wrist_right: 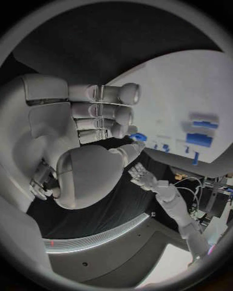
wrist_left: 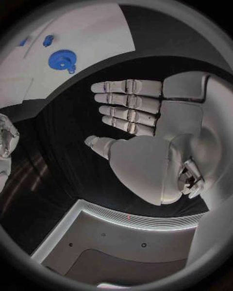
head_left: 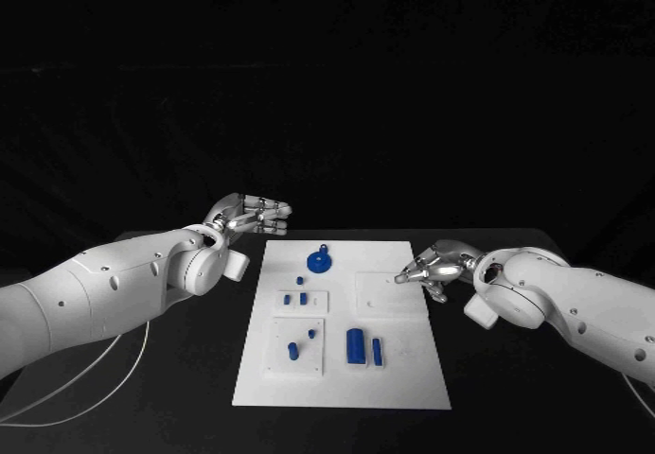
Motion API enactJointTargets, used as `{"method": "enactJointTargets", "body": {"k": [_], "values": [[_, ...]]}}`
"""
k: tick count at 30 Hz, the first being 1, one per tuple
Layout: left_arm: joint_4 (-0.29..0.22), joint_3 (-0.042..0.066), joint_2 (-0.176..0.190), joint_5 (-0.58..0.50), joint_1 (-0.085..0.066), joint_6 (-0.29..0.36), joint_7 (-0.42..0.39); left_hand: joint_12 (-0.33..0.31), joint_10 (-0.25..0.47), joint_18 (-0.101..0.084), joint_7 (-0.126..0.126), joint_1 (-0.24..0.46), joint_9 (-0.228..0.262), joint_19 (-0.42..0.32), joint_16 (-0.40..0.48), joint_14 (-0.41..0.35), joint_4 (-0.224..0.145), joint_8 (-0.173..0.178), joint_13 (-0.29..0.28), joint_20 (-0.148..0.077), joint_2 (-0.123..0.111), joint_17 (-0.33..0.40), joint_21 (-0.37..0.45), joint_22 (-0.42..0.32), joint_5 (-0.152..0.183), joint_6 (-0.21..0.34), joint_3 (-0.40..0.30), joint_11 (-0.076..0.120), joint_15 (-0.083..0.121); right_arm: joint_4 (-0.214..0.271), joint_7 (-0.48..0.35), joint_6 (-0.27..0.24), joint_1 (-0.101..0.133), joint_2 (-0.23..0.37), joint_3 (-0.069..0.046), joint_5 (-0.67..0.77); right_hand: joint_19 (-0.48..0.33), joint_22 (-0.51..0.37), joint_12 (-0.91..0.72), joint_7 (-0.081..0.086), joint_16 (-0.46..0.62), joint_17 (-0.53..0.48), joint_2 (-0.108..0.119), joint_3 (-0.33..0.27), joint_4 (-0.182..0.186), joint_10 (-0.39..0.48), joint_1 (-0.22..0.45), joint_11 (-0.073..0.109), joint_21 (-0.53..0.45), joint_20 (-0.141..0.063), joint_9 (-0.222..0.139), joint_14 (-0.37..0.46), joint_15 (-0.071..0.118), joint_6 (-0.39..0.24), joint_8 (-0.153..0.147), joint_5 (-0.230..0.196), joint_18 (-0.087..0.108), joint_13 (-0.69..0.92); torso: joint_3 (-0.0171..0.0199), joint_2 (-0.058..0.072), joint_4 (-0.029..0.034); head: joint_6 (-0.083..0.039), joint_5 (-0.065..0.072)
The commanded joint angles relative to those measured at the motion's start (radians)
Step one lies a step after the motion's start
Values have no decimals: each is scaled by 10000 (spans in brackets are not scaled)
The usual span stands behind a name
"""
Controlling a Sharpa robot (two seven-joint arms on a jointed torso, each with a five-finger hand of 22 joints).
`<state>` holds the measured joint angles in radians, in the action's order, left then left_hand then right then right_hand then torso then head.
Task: Assemble the parts on the task board
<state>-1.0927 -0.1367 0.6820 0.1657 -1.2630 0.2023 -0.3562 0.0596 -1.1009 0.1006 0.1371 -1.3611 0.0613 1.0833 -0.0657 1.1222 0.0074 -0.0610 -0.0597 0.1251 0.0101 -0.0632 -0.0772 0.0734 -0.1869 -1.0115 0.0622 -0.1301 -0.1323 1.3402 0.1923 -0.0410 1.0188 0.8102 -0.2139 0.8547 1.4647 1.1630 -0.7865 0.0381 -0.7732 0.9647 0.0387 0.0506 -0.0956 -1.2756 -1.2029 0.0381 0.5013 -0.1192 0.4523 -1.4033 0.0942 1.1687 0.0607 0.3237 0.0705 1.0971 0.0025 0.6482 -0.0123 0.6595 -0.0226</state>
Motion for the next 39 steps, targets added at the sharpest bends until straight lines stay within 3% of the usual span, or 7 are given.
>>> {"method": "enactJointTargets", "body": {"k": [1, 17, 18, 20, 25, 27, 39], "values": [[265, 19, -156, -405, -18, 248, -323, -15, -93, -46, -49, -21, 9, 101, 25, 147, -2, -32, 16, -44, 151, -11, -39, 16, -75, -152, 22, 84, 109, -946, -2677, -1388, 129, -353, -103, -1801, -187, -1014, 1284, 115, 841, -498, -253, -119, -367, 383, -73, -72, -1692, 156, -392, 318, -122, -179, 32, 91, 255, -1254, -107, -195, 24, -372, 116], [1436, 46, -873, -1499, -100, 648, -429, -20, 886, 485, -162, 81, -30, -582, 61, -949, 116, 20, 23, 681, -92, 20, 83, -35, 42, 932, 41, 121, 101, -3895, -4812, -1227, 277, -1960, -479, -4092, -5217, -10536, 7258, 909, 7108, -9035, -1038, 585, -1226, 2478, -53, -1797, -4315, 3481, -3905, 4070, -2317, -1658, 25, -718, 1306, -10394, 3, -368, 67, -921, -2], [1401, 37, -838, -1033, -86, 419, -216, -596, 3894, -1006, -1371, 4126, -613, -3680, 657, -3996, -74, 610, 597, -1251, -101, 632, 772, -734, 1869, 10115, -622, 1301, 1323, -3797, -3991, -1369, 276, -1917, -470, -3310, -14647, -11630, 7865, -381, 7732, -9647, -387, -506, 956, 5521, 3569, -381, -5013, 1192, -4523, 6996, -942, -4635, -607, -3237, -705, -10971, -49, -360, 45, -876, 15], [1357, 46, -825, -1038, -70, 456, -226, -596, 11009, -1006, -1371, 4471, -613, -10833, 657, -11222, -74, 610, 597, -1251, -101, 632, 772, -734, 1869, 10115, -622, 1301, 1323, -3752, -4014, -1413, 277, -1906, -451, -3348, -14647, -11630, 7865, -381, 7732, -9647, -387, -506, 956, 12756, 3843, -381, -5013, 1192, -4523, 14033, -942, -11687, -607, -3237, -705, -10971, -48, -382, 48, -867, 22], [896, 146, -689, -1084, 96, 849, -332, -596, 11009, -1006, -1371, 6132, -613, -10833, 657, -11222, -74, 610, 597, -1251, -101, 632, 772, -734, 1869, 10115, -622, 1301, 1323, -3291, -4251, -1860, 279, -1783, -254, -3744, -14647, -11630, 7865, -381, 7732, -9647, -387, -506, 956, 12756, 12029, -381, -5013, 1192, -4523, 14033, -942, -11687, -607, -3237, -705, -10971, -40, -613, 74, -772, 94], [487, 234, -569, -1125, 242, 1197, -427, -596, 11009, -1006, -1371, 13611, -613, -10833, 657, -11222, -74, 610, 597, -1251, -101, 632, 772, -734, 1869, 10115, -622, 1301, 1323, -2883, -4461, -2257, 282, -1675, -79, -4095, -14647, -11630, 7865, -381, 7732, -9647, -387, -506, 956, 12756, 12029, -381, -5013, 1192, -4523, 14033, -942, -11687, -607, -3237, -705, -10971, -35, -765, 91, -709, 141], [-2985, 982, 453, -1476, 1489, 4155, -1226, -596, 11009, -1006, -1371, 13611, -613, -10833, 657, -11222, -74, 610, 597, -1251, -101, 632, 772, -734, 1869, 10115, -622, 1301, 1323, 577, -6238, -5618, 302, -759, 1402, -7068, -14647, -11630, 7865, -381, 7732, -9647, -387, -506, 956, 12756, 12029, -381, -5013, 1192, -4523, 14033, -942, -11687, -607, -3237, -705, -10971, -25, -1040, 123, -595, 226]]}}
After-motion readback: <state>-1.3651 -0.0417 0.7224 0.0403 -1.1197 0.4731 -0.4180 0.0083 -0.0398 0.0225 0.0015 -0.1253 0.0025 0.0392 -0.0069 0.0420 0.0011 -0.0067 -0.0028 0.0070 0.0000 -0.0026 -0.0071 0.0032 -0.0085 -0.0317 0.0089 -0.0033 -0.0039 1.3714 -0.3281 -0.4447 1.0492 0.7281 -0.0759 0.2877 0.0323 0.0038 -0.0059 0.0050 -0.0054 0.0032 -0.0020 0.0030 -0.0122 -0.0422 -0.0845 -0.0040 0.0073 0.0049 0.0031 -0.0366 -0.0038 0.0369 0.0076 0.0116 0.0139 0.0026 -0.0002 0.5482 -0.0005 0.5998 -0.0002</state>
